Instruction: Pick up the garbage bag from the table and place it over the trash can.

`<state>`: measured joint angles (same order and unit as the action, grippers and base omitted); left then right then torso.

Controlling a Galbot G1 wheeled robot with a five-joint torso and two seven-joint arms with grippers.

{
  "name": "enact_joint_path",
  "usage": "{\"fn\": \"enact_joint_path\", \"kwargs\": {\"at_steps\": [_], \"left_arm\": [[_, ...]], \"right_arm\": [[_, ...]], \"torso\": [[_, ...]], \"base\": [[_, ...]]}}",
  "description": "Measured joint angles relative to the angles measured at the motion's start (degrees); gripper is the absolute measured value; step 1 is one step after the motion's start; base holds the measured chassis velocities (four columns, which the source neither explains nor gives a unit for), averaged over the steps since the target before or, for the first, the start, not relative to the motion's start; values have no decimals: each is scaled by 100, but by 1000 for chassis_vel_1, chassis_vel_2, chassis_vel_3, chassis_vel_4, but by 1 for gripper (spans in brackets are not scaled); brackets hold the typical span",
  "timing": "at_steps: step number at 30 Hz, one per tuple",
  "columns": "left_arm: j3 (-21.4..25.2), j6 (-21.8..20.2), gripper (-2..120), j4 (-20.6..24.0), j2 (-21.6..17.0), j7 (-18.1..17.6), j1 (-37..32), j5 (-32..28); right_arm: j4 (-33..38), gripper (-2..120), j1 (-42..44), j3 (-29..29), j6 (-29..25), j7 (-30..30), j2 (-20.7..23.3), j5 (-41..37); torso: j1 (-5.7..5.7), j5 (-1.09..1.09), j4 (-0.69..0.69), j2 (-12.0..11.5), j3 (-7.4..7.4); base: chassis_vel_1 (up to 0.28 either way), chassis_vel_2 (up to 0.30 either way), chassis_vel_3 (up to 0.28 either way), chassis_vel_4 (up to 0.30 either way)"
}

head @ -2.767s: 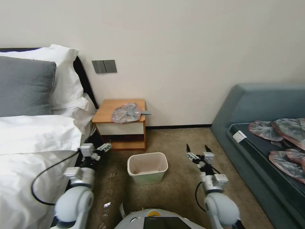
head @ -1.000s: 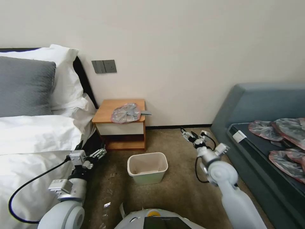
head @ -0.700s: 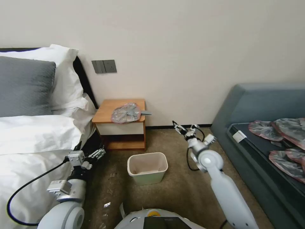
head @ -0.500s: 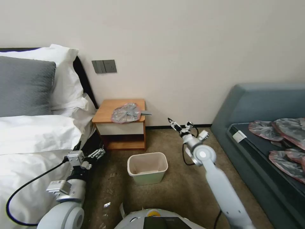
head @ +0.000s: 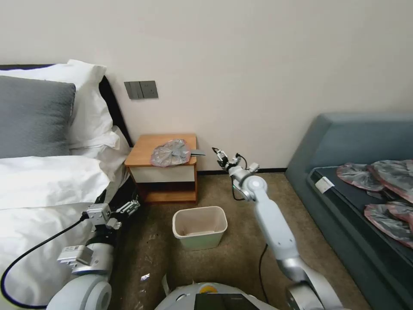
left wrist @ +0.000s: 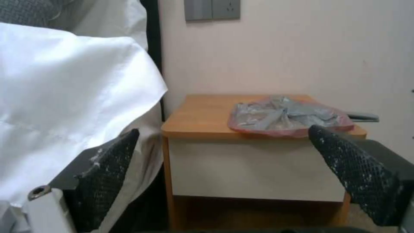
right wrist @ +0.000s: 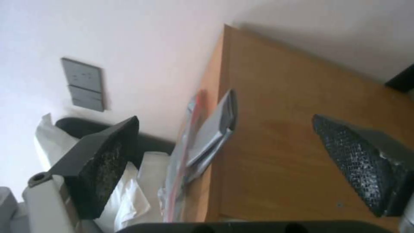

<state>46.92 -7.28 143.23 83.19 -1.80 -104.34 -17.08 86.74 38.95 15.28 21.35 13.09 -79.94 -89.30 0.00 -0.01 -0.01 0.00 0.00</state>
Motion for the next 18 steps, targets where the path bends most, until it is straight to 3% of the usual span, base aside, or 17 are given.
{"fn": "enact_joint_path", "kwargs": {"at_steps": [13,18], "left_arm": [[31,0,100,4,91,4,-89,86],[19,21,100,4,143,21,-130,145]], "right_arm": [[-1194,100,-544,-42,77,-340,-545,169],[-1388,85,-645,-105,159,-513,-612,234]], "torso": [[0,0,1,0,0],[0,1,1,0,0]], "base": [[0,0,0,0],[0,0,0,0]]}}
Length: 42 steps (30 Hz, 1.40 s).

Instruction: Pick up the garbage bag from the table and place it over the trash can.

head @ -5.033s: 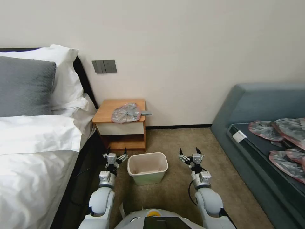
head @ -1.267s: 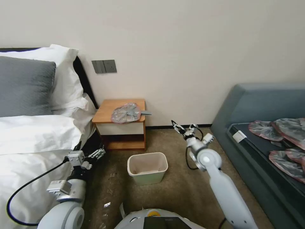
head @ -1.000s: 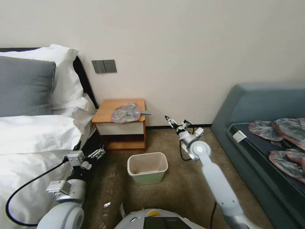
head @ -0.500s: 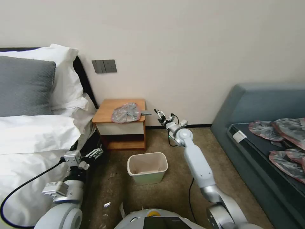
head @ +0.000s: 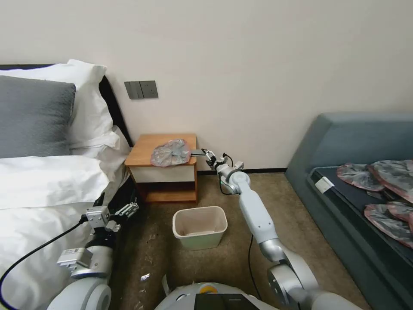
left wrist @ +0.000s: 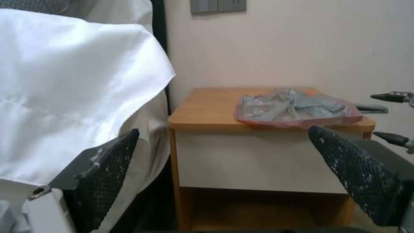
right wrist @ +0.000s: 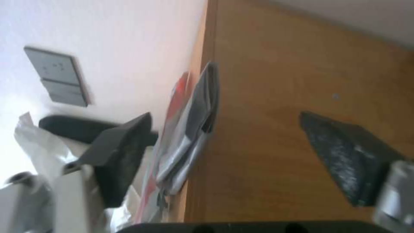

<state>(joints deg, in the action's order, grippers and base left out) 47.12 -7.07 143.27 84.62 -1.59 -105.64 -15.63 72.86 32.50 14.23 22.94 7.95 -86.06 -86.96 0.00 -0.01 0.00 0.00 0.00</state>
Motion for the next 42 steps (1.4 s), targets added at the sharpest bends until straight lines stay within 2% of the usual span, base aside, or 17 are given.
{"fn": "enact_joint_path", "kwargs": {"at_steps": [9,11,12,13,14,15,17,18,21,22,24,31,35,38,39,42], "left_arm": [[-2,26,100,0,36,29,-49,69],[-5,26,100,0,40,31,-50,74],[-12,29,100,0,46,38,-50,83],[-14,30,100,0,46,43,-48,85],[-18,32,100,0,44,48,-46,86],[-18,32,100,0,44,48,-46,86],[-19,33,100,0,18,52,-48,87],[-19,33,100,0,18,52,-48,87],[-4,45,100,-1,-51,48,-61,84],[-4,45,100,-1,-51,48,-61,84],[13,52,100,-2,-89,39,-72,75],[23,69,100,-3,-151,21,-85,63],[8,79,100,-3,-194,-9,-75,49],[1,82,100,-3,-278,-53,-34,-19],[1,82,100,-3,-278,-53,-34,-19],[-4,82,100,-3,-359,-85,0,-91]], "right_arm": [[-138,52,-71,-50,44,-349,-37,86],[-138,49,-72,-54,46,-358,-34,92],[-138,41,-74,-61,48,-380,-28,122],[-138,39,-76,-61,48,-390,-25,133],[-141,32,-83,-60,48,-415,-17,149],[-141,32,-83,-60,48,-415,-17,149],[-151,22,-99,-56,48,-427,-5,167],[-151,22,-99,-56,48,-427,-5,167],[-158,8,-109,-68,47,-431,21,258],[-158,8,-109,-68,47,-431,21,258],[-116,0,-101,-85,45,-430,41,265],[272,0,53,-114,-58,-262,101,257],[802,0,274,-241,-233,59,252,112],[1690,0,703,-383,-371,513,520,-150],[1690,0,703,-383,-371,513,520,-150],[2438,0,1138,-498,-543,870,710,-317]], "torso": [[0,0,0,0,0],[0,0,0,0,0],[0,0,0,0,0],[0,1,0,0,0],[0,0,0,0,0],[0,0,0,0,0],[0,1,0,0,0],[0,1,0,0,0],[0,1,0,0,0],[0,1,0,0,0],[0,1,0,0,0],[0,1,0,0,0],[0,1,-1,0,0],[0,1,1,0,1],[0,1,1,0,1],[0,1,0,1,1]], "base": [[0,0,0,0],[0,0,0,0],[0,0,0,0],[0,0,0,0],[0,0,0,0],[0,0,0,0],[0,0,0,0],[0,0,0,0],[0,0,0,0],[0,0,0,0],[0,0,0,0],[0,0,0,0],[0,0,0,0],[0,0,0,0],[0,0,0,0],[0,0,0,0]]}}
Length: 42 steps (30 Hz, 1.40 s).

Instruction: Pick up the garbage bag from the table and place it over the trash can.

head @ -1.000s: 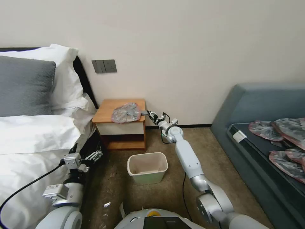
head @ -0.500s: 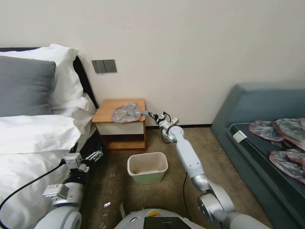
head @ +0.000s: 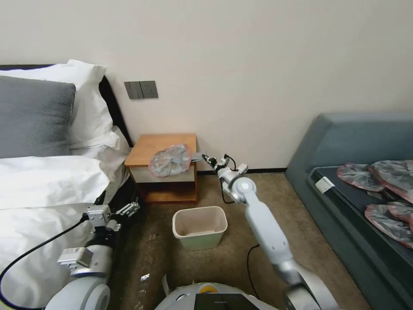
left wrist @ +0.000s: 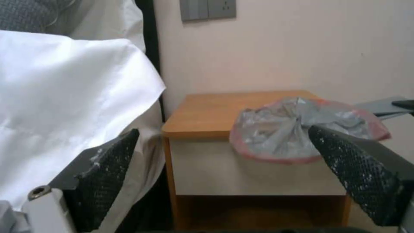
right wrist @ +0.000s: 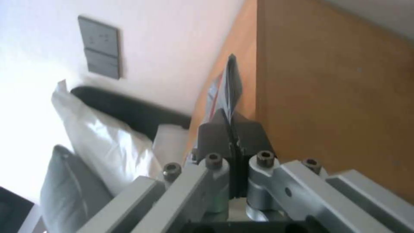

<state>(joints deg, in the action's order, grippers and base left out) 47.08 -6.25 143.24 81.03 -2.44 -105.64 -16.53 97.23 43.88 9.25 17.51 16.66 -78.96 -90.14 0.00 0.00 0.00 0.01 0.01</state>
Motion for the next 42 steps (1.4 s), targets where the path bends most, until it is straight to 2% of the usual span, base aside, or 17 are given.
{"fn": "enact_joint_path", "kwargs": {"at_steps": [1,8,13,16,27,36,39,41,42], "left_arm": [[0,0,100,0,0,0,0,0],[2,22,100,0,-106,-39,9,-96],[-4,51,100,0,-114,-40,4,-97],[-18,62,100,0,-112,-34,1,-94],[-71,114,100,0,-37,-16,-25,32],[-87,191,100,0,34,-9,-82,117],[-91,212,100,0,38,-9,-85,132],[-99,226,100,0,41,-9,-85,142],[-99,226,100,0,41,-9,-85,142]], "right_arm": [[0,0,0,0,0,0,0,0],[1491,0,1130,-190,-297,572,336,-95],[1944,0,1620,-198,-299,629,484,5],[2343,0,2306,-204,-252,625,683,222],[2949,0,3728,-125,-5,478,824,536],[2993,0,4108,12,70,387,772,738],[3015,7,4130,67,118,494,751,754],[3065,17,4138,122,141,610,743,737],[3065,17,4138,122,141,610,743,737]], "torso": [[0,0,0,0,0],[0,0,0,0,0],[0,0,0,0,0],[0,1,0,0,0],[0,0,0,0,0],[0,0,-1,0,0],[0,0,0,0,-1],[-1,0,-1,0,0],[-1,0,-1,0,0]], "base": [[0,0,0,0],[0,0,0,0],[0,0,0,0],[0,0,0,0],[0,0,0,0],[0,0,0,0],[0,0,0,0],[0,0,0,0],[0,0,0,0]]}}
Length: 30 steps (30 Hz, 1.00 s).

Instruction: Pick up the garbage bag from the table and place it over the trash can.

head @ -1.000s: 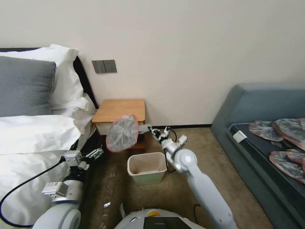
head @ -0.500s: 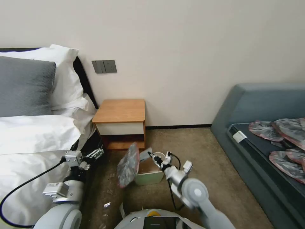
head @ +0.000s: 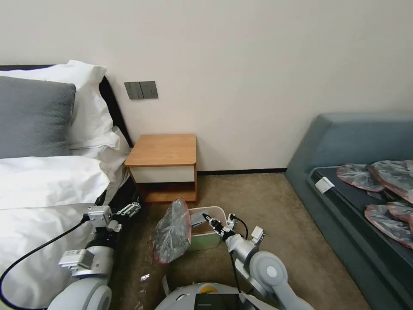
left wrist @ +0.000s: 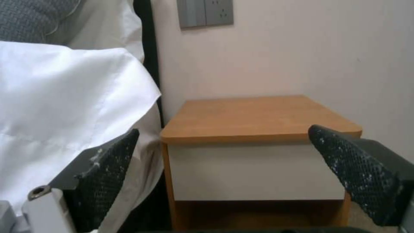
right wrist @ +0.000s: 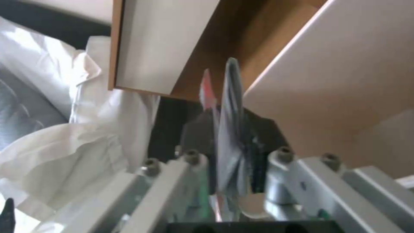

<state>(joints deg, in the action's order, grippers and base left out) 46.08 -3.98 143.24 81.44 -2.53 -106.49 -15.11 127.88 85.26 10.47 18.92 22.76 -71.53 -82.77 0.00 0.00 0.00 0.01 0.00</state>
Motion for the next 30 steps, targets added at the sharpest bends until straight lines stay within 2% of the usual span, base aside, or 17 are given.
{"fn": "enact_joint_path", "kwargs": {"at_steps": [2,3,7,8,10,12,13,16,17,20,23,30], "left_arm": [[-11,12,100,0,0,0,3,10],[-11,12,100,0,0,0,3,10],[-19,15,100,0,-21,1,37,8],[-19,15,100,0,-21,1,37,8],[-27,15,100,0,-33,0,53,4],[-34,15,100,0,-39,-1,57,2],[-47,14,100,0,-52,-2,61,-1],[-83,-60,100,0,-110,-6,79,-7],[-83,-60,100,0,-110,-6,79,-7],[-126,-122,100,0,-156,-10,93,-14],[-183,-183,100,0,-181,-8,98,-17],[-521,-229,93,-104,-285,12,96,192]], "right_arm": [[76,27,14,71,5,171,1,-83],[76,27,14,71,5,171,1,-83],[318,47,125,298,38,391,64,-275],[318,47,125,298,38,391,64,-275],[431,57,186,404,42,462,95,-343],[455,58,200,429,42,470,100,-350],[520,68,245,506,43,481,106,-359],[693,81,359,664,46,487,102,-351],[693,81,359,664,46,487,102,-351],[803,94,418,768,49,499,101,-332],[841,99,436,828,51,508,101,-300],[912,100,484,974,51,509,30,-226]], "torso": [[0,0,0,0,0],[0,0,0,0,0],[0,0,0,0,0],[0,0,0,0,0],[0,0,0,0,0],[0,0,0,0,0],[0,0,0,0,0],[0,0,0,0,0],[0,0,0,0,0],[0,0,1,-1,0],[0,0,0,-1,0],[0,0,0,-1,0]], "base": [[0,0,0,0],[0,0,0,0],[0,0,0,0],[0,0,0,0],[0,0,0,0],[0,0,0,0],[0,0,0,0],[0,0,0,0],[0,0,0,0],[0,0,0,0],[0,0,0,0],[0,0,0,0]]}}
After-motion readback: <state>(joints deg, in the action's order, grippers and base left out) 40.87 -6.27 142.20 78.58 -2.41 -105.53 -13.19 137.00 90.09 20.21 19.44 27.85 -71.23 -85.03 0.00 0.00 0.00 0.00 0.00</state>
